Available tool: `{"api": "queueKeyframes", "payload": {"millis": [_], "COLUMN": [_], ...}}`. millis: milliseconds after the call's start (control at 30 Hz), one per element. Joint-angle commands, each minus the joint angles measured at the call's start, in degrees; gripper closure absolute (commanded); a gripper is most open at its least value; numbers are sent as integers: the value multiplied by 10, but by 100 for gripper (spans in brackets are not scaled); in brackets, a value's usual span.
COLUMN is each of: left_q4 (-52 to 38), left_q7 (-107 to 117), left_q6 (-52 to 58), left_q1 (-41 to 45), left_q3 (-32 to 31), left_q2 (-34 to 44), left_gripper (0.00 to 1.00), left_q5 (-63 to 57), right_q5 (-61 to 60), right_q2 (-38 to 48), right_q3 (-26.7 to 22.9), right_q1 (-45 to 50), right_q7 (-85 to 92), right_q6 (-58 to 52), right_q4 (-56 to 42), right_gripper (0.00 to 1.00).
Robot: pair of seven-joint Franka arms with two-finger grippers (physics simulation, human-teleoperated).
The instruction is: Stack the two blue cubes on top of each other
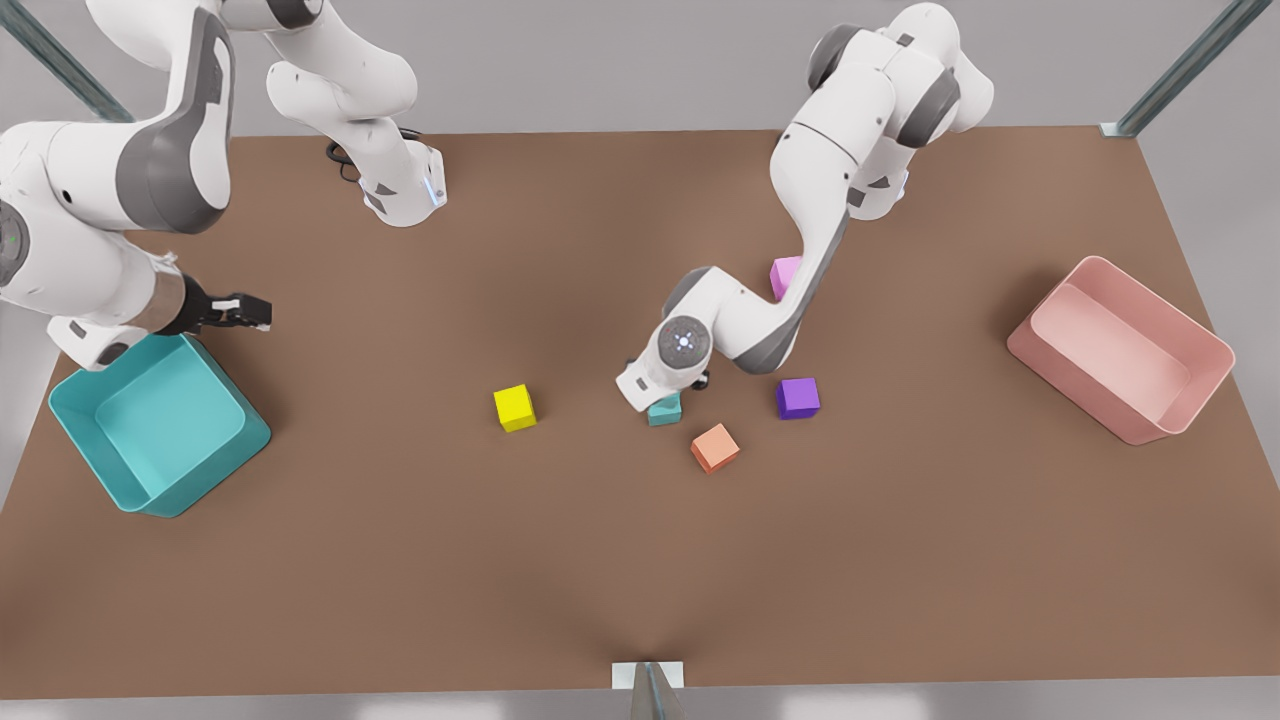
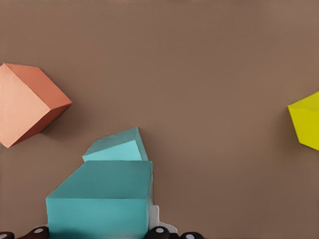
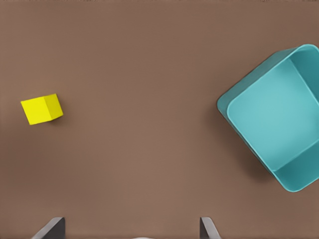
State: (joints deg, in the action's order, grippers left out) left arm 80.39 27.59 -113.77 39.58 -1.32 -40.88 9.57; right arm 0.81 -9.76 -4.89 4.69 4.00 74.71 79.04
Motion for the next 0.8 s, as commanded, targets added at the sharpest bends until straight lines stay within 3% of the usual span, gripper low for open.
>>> {"api": "queueKeyframes", "payload": {"millis": [0,333,367,400,567,767], "left_q4": [4,13,13,13,13,8], "left_q7": [120,120,120,120,121,121], "left_q6": [-39,-37,-37,-38,-33,82], "left_q1": [0,-6,-6,-6,-3,-1], "left_q3": [0,0,0,0,0,-1], "left_q2": [-2,-7,-7,-7,-6,37], "left_gripper": [44,44,31,0,0,0], "left_q5": [4,4,4,4,4,3], "right_q5": [-6,4,5,5,3,2], "right_q2": [-5,-8,-4,-3,-5,-4], "right_q3": [0,-2,1,1,3,3], "right_q1": [0,-3,-3,-3,-4,-4], "right_q7": [13,21,21,21,21,21], "right_q6": [4,-1,10,10,11,11], "right_q4": [-4,-6,-6,-6,-6,-6], "right_gripper": [0,0,0,0,0,0]}}
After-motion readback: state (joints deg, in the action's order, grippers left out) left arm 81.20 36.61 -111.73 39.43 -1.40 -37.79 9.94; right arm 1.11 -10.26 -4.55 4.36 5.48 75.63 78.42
